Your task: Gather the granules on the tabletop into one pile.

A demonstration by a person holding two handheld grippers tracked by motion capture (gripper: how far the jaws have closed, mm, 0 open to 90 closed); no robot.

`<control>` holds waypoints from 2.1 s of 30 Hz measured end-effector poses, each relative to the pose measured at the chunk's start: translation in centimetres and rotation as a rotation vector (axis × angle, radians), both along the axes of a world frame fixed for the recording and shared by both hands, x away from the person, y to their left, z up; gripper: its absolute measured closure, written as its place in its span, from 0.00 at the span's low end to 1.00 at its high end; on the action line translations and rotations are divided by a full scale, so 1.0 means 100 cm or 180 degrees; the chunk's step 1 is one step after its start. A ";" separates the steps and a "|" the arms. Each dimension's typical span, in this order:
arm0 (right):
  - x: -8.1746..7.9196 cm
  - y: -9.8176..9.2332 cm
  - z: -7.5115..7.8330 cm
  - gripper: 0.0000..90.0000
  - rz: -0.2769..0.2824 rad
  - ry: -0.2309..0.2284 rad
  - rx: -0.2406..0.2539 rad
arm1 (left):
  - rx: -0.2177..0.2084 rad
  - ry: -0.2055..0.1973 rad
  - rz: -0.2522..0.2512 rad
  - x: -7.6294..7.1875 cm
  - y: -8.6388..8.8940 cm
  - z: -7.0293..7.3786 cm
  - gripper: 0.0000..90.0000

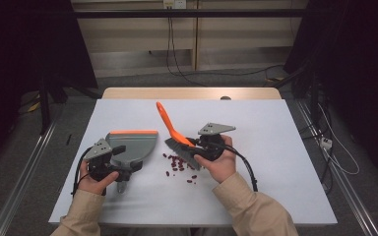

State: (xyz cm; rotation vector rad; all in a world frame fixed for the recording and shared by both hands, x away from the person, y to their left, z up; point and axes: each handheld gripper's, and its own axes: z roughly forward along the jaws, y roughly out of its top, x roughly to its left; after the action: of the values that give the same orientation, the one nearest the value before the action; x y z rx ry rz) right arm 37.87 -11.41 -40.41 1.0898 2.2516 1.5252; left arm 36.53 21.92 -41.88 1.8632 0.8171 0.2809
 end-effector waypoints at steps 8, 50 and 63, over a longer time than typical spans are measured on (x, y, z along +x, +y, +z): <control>-0.009 0.034 -0.016 0.79 0.0013 0.0432 0.0322 | -0.0024 -0.0020 0.0042 0.000 0.003 0.001 0.07; 0.001 0.002 -0.017 0.79 -0.0441 0.0743 0.0352 | -0.0020 -0.0041 0.0062 0.001 0.003 0.002 0.07; 0.020 0.030 -0.037 0.79 -0.0584 0.1113 0.0290 | -0.0049 -0.0056 0.0103 0.001 0.008 0.003 0.07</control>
State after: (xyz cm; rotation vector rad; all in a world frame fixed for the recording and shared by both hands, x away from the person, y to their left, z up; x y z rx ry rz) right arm 39.87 -8.39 -44.12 1.6530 2.2280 1.4686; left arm 36.59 22.75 -41.55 1.8320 0.8358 0.3102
